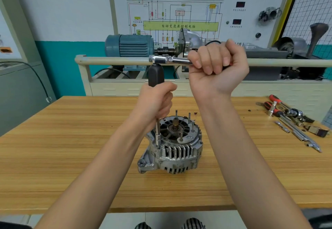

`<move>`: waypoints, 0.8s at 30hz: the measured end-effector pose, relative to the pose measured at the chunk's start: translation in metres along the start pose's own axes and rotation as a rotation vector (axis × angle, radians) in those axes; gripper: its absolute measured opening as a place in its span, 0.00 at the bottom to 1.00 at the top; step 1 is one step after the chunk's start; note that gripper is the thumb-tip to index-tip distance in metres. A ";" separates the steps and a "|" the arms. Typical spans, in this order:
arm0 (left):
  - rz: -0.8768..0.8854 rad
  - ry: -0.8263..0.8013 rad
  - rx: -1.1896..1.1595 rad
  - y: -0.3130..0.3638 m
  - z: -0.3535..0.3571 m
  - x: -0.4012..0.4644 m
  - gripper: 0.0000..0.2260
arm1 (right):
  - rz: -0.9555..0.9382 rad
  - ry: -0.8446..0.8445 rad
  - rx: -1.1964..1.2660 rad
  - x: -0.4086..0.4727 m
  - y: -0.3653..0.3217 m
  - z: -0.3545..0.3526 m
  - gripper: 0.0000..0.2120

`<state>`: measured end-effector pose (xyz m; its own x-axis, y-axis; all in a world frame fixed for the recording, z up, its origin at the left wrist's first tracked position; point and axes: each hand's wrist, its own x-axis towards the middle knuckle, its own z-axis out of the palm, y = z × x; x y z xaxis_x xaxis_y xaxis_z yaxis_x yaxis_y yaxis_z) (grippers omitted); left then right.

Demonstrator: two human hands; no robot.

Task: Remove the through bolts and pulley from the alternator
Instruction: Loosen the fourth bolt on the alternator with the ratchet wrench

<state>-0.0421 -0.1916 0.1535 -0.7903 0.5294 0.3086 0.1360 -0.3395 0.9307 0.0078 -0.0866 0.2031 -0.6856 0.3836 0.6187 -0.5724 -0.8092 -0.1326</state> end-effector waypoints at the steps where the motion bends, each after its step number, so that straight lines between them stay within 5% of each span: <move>1: -0.005 0.108 0.017 -0.002 0.003 0.001 0.21 | -0.045 -0.036 -0.080 -0.004 0.002 0.003 0.23; 4: 0.018 0.352 0.125 -0.006 0.011 0.008 0.17 | -0.230 -0.189 -0.317 -0.019 0.013 0.013 0.24; 7: 0.066 0.425 0.186 -0.010 0.015 0.011 0.16 | -0.418 -0.281 -0.454 -0.029 0.021 0.018 0.20; 10: 0.091 0.244 0.194 -0.009 0.009 0.006 0.18 | -0.356 -0.277 -0.399 -0.025 0.017 0.016 0.20; 14: 0.058 -0.218 0.091 0.007 -0.013 0.001 0.17 | -0.048 -0.168 -0.173 -0.005 0.000 0.006 0.23; 16: 0.058 -0.325 0.127 0.014 -0.017 0.001 0.14 | 0.102 -0.070 0.021 0.004 -0.003 -0.001 0.22; 20: 0.077 -0.271 0.080 0.013 -0.003 0.001 0.17 | 0.164 0.041 0.229 0.013 -0.005 -0.014 0.22; 24: 0.054 -0.050 0.053 0.008 0.003 0.004 0.24 | 0.056 0.033 0.062 0.006 -0.004 -0.006 0.21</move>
<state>-0.0419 -0.1900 0.1631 -0.7502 0.5503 0.3666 0.2102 -0.3272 0.9213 0.0034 -0.0779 0.2033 -0.7310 0.3501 0.5857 -0.5044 -0.8554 -0.1181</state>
